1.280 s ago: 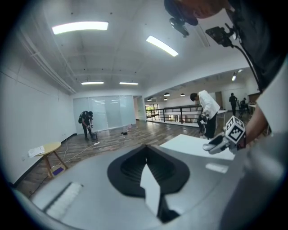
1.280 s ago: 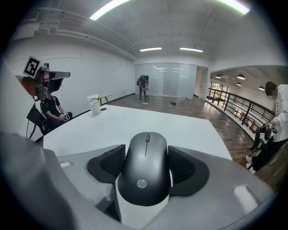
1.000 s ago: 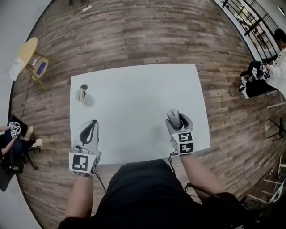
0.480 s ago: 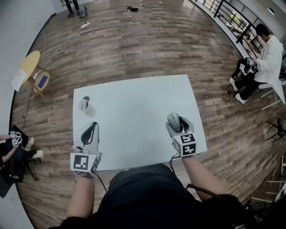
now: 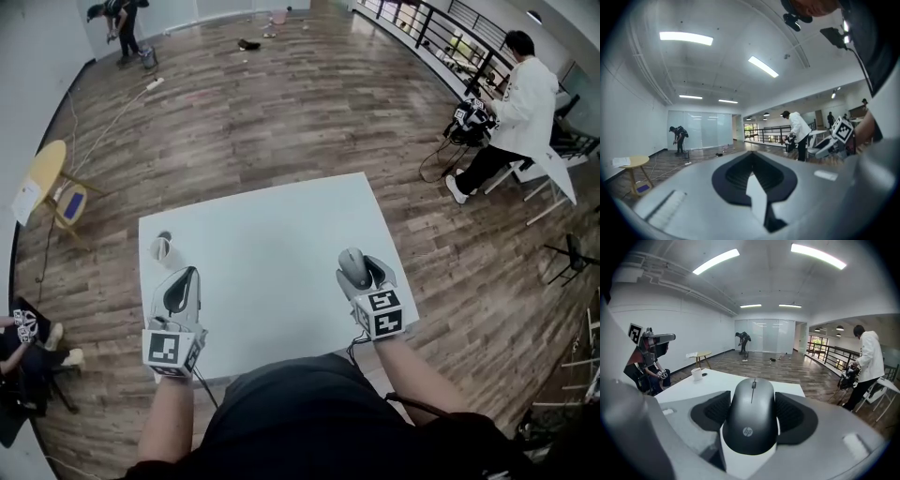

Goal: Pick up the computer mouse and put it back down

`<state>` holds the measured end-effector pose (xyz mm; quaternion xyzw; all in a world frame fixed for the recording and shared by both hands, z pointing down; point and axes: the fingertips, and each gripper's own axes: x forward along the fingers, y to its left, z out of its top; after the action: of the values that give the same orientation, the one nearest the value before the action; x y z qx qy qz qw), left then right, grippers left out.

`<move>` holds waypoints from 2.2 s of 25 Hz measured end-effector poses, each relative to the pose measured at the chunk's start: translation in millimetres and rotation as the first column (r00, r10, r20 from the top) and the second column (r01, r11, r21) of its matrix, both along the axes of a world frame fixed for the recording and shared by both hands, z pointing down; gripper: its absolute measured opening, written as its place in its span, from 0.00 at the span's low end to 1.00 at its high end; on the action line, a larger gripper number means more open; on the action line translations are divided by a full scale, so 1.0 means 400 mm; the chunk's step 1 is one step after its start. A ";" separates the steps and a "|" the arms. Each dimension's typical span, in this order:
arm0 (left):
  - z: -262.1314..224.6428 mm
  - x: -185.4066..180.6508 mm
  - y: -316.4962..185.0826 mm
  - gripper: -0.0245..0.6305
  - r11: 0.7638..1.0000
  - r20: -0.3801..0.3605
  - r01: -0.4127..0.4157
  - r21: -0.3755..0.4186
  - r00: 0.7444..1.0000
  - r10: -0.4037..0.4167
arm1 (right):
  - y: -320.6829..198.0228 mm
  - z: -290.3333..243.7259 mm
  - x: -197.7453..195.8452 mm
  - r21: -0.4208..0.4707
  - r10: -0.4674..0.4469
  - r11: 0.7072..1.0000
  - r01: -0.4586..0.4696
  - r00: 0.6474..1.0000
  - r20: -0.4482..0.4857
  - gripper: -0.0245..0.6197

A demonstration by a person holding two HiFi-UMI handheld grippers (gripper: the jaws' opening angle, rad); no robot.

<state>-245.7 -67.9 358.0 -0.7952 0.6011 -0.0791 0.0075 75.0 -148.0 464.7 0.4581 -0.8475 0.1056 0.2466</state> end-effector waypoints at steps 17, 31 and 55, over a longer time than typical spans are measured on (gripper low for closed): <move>-0.007 0.000 0.012 0.04 1.000 0.004 0.021 -0.004 1.000 -0.021 | -0.030 0.007 0.034 -0.001 0.016 1.000 -0.016 1.000 0.002 0.50; 0.004 -0.013 0.042 0.04 0.998 0.013 0.048 -0.029 0.999 -0.048 | -0.032 0.029 0.012 -0.022 0.003 1.000 -0.002 1.000 0.022 0.50; 0.073 -0.010 0.064 0.04 0.986 0.026 0.055 -0.160 0.998 -0.051 | -0.009 0.131 -0.033 -0.130 -0.032 0.991 0.035 0.999 0.026 0.50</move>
<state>-249.8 -42.1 387.2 -0.7759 0.6137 -0.1364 -0.0523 61.8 -151.8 517.0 0.4252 -0.8492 0.1622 0.2678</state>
